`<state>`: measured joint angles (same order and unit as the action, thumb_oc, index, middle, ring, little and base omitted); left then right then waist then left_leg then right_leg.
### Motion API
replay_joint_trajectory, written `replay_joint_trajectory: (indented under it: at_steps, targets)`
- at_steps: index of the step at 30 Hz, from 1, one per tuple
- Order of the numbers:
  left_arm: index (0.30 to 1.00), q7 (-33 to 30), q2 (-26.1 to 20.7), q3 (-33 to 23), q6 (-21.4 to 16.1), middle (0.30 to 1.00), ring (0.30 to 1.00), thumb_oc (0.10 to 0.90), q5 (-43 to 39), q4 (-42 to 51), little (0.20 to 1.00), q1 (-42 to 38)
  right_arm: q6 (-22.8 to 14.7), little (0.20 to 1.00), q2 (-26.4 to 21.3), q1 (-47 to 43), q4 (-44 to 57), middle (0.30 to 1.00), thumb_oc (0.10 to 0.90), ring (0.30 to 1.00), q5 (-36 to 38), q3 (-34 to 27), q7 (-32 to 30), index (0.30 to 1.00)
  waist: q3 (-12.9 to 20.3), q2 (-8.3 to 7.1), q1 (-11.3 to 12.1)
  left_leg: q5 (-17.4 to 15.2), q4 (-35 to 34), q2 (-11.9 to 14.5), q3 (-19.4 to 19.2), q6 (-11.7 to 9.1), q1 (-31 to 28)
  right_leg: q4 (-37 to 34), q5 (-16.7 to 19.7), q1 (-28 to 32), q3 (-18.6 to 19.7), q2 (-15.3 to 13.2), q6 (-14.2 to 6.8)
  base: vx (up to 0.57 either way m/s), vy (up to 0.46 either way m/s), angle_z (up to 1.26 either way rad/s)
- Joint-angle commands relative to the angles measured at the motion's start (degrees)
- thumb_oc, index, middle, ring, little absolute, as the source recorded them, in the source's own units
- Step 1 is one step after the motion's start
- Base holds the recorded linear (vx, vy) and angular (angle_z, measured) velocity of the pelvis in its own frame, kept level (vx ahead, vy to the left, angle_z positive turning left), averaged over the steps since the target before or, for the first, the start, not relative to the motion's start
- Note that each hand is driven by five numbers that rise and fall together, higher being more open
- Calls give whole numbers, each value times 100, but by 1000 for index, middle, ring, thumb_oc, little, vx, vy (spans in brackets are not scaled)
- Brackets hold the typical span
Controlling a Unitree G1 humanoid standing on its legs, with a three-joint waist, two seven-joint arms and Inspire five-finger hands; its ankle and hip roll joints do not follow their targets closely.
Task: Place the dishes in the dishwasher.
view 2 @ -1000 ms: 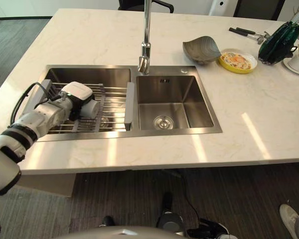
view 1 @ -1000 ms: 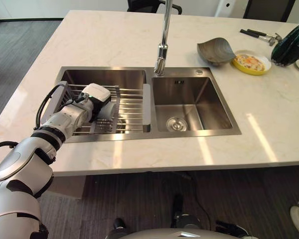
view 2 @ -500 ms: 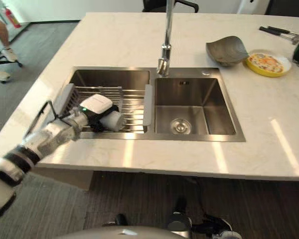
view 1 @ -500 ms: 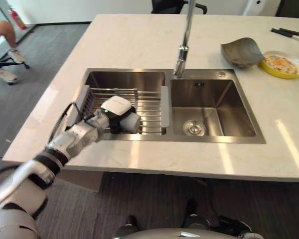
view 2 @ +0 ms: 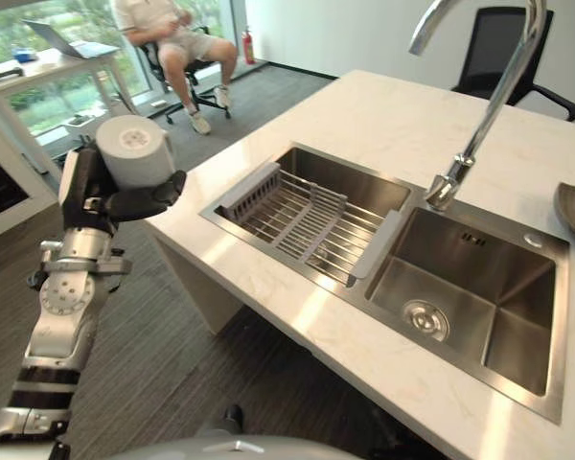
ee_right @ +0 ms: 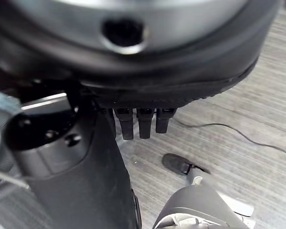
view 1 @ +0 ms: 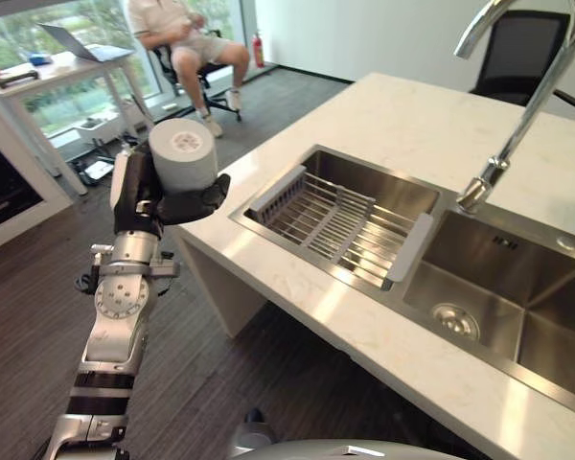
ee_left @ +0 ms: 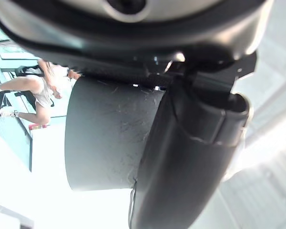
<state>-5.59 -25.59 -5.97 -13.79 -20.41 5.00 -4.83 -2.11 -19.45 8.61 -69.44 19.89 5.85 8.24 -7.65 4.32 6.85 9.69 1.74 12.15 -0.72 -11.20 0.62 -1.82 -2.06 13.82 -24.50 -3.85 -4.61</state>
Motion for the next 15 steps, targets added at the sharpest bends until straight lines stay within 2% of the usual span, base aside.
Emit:
replay_joint_trajectory:
  at_steps: [1,2,3,4,5,6,7,8,9,10,11,12,13,14,15]
  targets:
    - [300,165,-369,-368,-528,300,300,400,-379,598,300,-260,-70,900,60,-217,101,900,800,900,-489,186,55,900,-149,-304,21,774,74,16,-789,-291,402,124,-642,55,-416,91,57,-223,-78,95]
    - [300,286,-353,-495,-440,300,300,400,-460,551,300,57,-61,900,-23,-183,135,900,800,900,-819,281,95,900,-184,-379,-56,698,24,488,-1877,-255,302,46,-686,60,-748,31,80,-161,-70,93]
    - [300,302,-354,-517,-435,300,300,400,-475,563,300,87,-62,900,-24,-176,136,900,800,900,-828,296,97,900,-179,-388,-60,673,34,485,-1896,-256,285,46,-698,72,-737,23,78,-226,-74,147]
    - [300,377,-348,-509,-399,300,300,400,-606,550,300,222,-34,900,-61,-194,110,900,800,900,-849,285,87,900,-192,-412,-69,623,112,623,-2226,-227,269,-13,-652,34,-876,-2,84,-268,-19,180]
    - [300,447,-321,-664,-328,300,300,400,-716,577,300,622,22,900,-70,-271,98,900,800,900,-846,305,108,900,-191,-435,63,433,502,654,-2288,-205,258,-80,-535,-84,-993,-24,111,-274,-17,151]
    - [300,452,-318,-685,-318,300,300,400,-719,602,300,652,25,900,-70,-273,95,900,800,900,-846,320,109,900,-181,-435,43,396,558,665,-2271,-206,289,-81,-537,-85,-1000,-21,108,-317,69,72]
    - [300,454,-276,-736,-274,300,300,400,-724,562,300,798,68,900,-34,-398,91,900,800,900,-853,383,129,900,-134,-447,159,151,772,589,-2133,-182,141,-105,-455,-194,-1133,-84,142,-137,75,24]
    - [300,453,-274,-744,-268,300,300,400,-722,574,300,810,68,900,-32,-401,87,900,800,900,-853,390,128,900,-130,-445,132,122,806,590,-2106,-177,163,-106,-454,-186,-1155,-84,133,-253,129,29]
    - [300,421,-260,-780,-280,300,300,400,-664,536,300,815,77,900,-8,-465,116,900,800,900,-862,401,134,900,-103,-460,157,-26,837,630,-2175,-186,-28,-130,-379,-278,-1346,-149,109,-305,188,64]
    - [300,442,-241,-745,-282,300,300,400,-607,533,300,804,93,900,11,-470,175,900,800,900,-871,378,147,900,-15,-467,87,-249,707,728,-2481,-175,-484,-196,-203,-438,-1745,-321,63,-300,195,73]
    - [300,438,-235,-744,-278,300,300,400,-599,540,300,814,97,900,8,-460,183,900,800,900,-874,380,146,900,-23,-465,59,-250,670,704,-2465,-165,-513,-202,-186,-406,-1775,-334,36,-273,224,106]
    - [300,450,-249,-726,-282,300,300,400,-547,529,300,783,98,900,18,-458,211,900,800,900,-875,334,148,900,15,-469,-22,-298,604,794,-2750,-174,-711,-202,-90,-469,-2041,-458,3,-191,352,150]
    - [300,480,-306,-673,-279,300,300,400,-448,486,300,761,119,900,27,-411,276,900,800,900,-890,251,145,900,86,-418,-209,-248,453,944,-3172,-183,-995,-92,65,-562,-2508,-743,-36,-249,477,139]
    - [300,494,-337,-662,-265,300,300,400,-421,475,300,745,120,900,27,-400,284,900,800,900,-875,186,131,900,114,-401,-269,-162,420,1057,-3391,-198,-1065,-33,109,-585,-2684,-866,-36,-158,390,186]
    - [300,491,-336,-657,-261,300,300,400,-417,474,300,743,122,900,27,-393,289,900,800,900,-878,182,130,900,113,-398,-312,-129,379,1047,-3336,-211,-1061,3,90,-569,-2725,-881,-54,-101,324,201]
